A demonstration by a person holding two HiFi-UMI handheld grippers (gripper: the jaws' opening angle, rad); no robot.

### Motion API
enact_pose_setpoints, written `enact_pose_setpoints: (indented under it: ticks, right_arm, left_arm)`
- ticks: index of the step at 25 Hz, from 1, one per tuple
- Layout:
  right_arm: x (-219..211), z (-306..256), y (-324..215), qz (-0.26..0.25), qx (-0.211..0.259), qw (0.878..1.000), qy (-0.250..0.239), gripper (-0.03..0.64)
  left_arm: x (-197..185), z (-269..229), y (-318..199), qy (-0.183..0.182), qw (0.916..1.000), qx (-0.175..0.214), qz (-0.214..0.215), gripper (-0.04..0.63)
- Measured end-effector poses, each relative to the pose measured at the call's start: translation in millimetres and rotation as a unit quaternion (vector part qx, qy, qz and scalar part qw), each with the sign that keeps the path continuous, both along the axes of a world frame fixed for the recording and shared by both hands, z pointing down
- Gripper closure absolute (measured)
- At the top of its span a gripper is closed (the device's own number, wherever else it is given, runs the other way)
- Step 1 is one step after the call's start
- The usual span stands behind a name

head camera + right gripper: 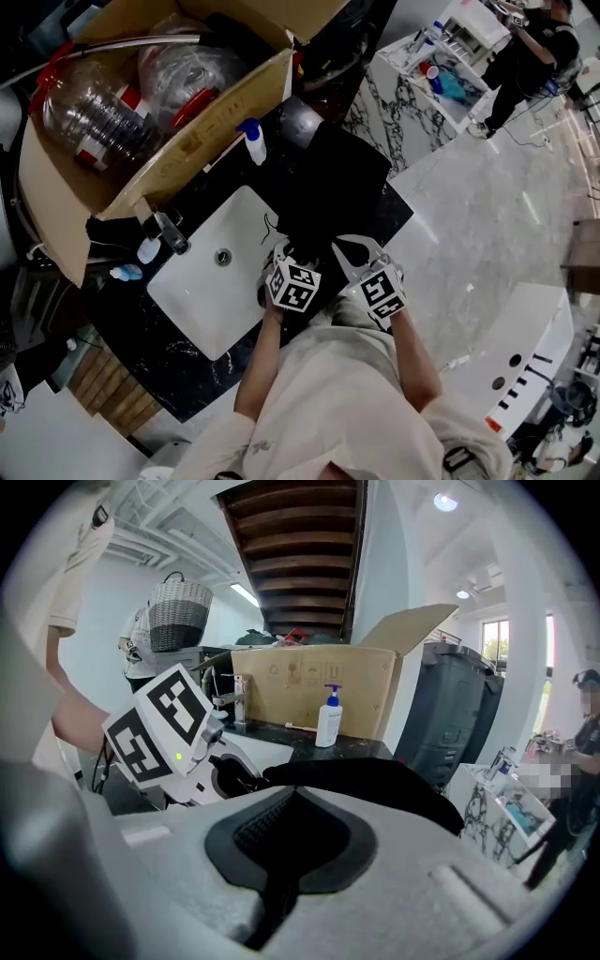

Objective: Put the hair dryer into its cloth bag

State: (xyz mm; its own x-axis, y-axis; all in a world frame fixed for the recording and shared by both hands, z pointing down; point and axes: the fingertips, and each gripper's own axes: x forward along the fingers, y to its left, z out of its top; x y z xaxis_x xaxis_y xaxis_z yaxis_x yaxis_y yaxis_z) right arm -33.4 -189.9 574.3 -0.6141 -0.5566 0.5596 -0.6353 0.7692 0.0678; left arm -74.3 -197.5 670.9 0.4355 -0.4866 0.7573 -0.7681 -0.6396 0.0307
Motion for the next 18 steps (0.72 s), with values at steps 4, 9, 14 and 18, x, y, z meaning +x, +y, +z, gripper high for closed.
enact_pose_setpoints:
  ticks: [4, 9, 14, 18]
  right_arm:
    - [2.2, -2.8, 0.7, -0.006, 0.003, 1.0, -0.008, 0.612]
    - [4.1, -8.3, 3.7, -0.034, 0.002, 0.999, -0.023, 0.612]
    - [11.2, -12.0, 4.2, -0.057, -0.001, 0.997, -0.042, 0.612]
    - [17.5, -9.2, 1.9, -0.058, -0.006, 0.997, -0.046, 0.612]
  left_arm:
    - [5.7, -2.1, -6.9, 0.0, 1.0, 0.0, -0.009, 0.405]
    - [13.3, -4.6, -14.9, -0.009, 0.9996, -0.009, -0.025, 0.405]
    - [22.7, -5.9, -17.8, -0.014, 0.9987, -0.026, -0.041, 0.402]
    - [26.6, -2.9, -23.9, -0.019, 0.9986, -0.025, -0.042, 0.399]
